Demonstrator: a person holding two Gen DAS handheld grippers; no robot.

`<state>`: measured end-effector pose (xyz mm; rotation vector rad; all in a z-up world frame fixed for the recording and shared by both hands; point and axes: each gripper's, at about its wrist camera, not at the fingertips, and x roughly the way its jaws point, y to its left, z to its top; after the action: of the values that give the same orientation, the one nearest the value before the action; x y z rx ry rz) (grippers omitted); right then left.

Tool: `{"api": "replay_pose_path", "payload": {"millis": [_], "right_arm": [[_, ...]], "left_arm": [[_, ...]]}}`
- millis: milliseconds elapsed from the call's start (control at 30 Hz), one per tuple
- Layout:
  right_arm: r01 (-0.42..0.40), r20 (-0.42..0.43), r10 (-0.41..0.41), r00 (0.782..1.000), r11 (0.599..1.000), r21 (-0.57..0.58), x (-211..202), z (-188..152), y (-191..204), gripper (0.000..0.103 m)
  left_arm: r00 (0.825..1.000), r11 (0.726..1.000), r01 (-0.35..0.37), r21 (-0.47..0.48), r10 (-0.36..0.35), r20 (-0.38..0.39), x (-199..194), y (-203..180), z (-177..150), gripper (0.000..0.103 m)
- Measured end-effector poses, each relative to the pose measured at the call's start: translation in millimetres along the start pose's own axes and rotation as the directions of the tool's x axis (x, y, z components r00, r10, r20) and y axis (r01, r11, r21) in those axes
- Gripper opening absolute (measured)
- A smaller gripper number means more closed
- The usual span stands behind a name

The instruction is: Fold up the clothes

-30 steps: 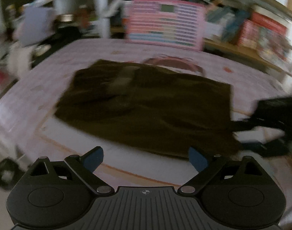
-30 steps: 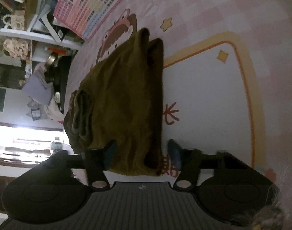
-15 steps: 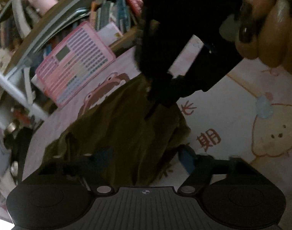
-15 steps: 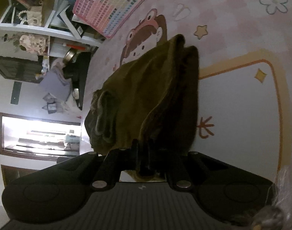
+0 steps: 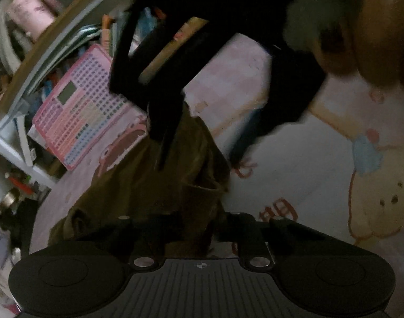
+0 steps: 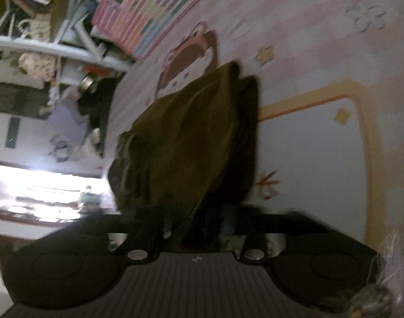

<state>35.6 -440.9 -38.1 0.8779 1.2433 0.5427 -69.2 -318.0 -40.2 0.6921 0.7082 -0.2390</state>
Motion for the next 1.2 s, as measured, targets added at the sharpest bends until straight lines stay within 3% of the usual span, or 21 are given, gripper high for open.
{"api": "replay_pose_path", "payload": {"millis": [167,367,533,600,700,733,800,933,1100,1200], "right_arm": [[0.031,0.027,-0.033,0.999,0.997,0.075,-2,7,-10,0.070],[-0.057,-0.003,0.060,0.998,0.963,0.264,23,21,-22,0.071],[-0.076,-0.006,0.083,0.997,0.938,0.339,44,30,-22,0.067],[-0.083,0.015,0.083,0.996,0.938,0.337,44,34,-22,0.060],[-0.085,0.050,0.074,0.996,0.946,0.313,38,42,-25,0.030],[-0.074,0.058,0.060,0.997,0.954,0.291,35,44,-25,0.012],[-0.040,0.063,0.026,0.998,0.972,0.230,26,47,-21,0.012],[-0.003,0.170,-0.014,0.985,0.995,0.099,-11,44,-7,0.011],[0.072,0.235,-0.088,0.968,0.995,0.076,-52,41,-15,0.011],[0.099,0.234,-0.117,0.965,0.991,0.086,-58,38,-19,0.011]], "left_arm": [[0.999,0.995,0.013,-0.101,-0.009,0.042,-17,21,1,0.010],[0.999,0.981,0.039,-0.191,-0.034,0.032,-32,33,-3,0.010],[0.998,0.967,0.063,-0.246,-0.055,0.037,-38,43,-8,0.010],[0.997,0.960,0.069,-0.272,-0.058,0.046,-43,46,-10,0.010],[0.995,0.940,0.097,-0.327,-0.081,0.061,-48,53,-12,0.010],[0.993,0.933,0.113,-0.342,-0.094,0.072,-49,54,-12,0.010],[0.987,0.919,0.152,-0.363,-0.124,0.097,-50,55,-9,0.010],[0.960,0.897,0.260,-0.357,-0.202,0.192,-57,51,7,0.010],[0.914,0.850,0.390,-0.353,-0.314,0.256,-58,47,20,0.009],[0.908,0.842,0.406,-0.356,-0.328,0.260,-60,45,17,0.009]]}}
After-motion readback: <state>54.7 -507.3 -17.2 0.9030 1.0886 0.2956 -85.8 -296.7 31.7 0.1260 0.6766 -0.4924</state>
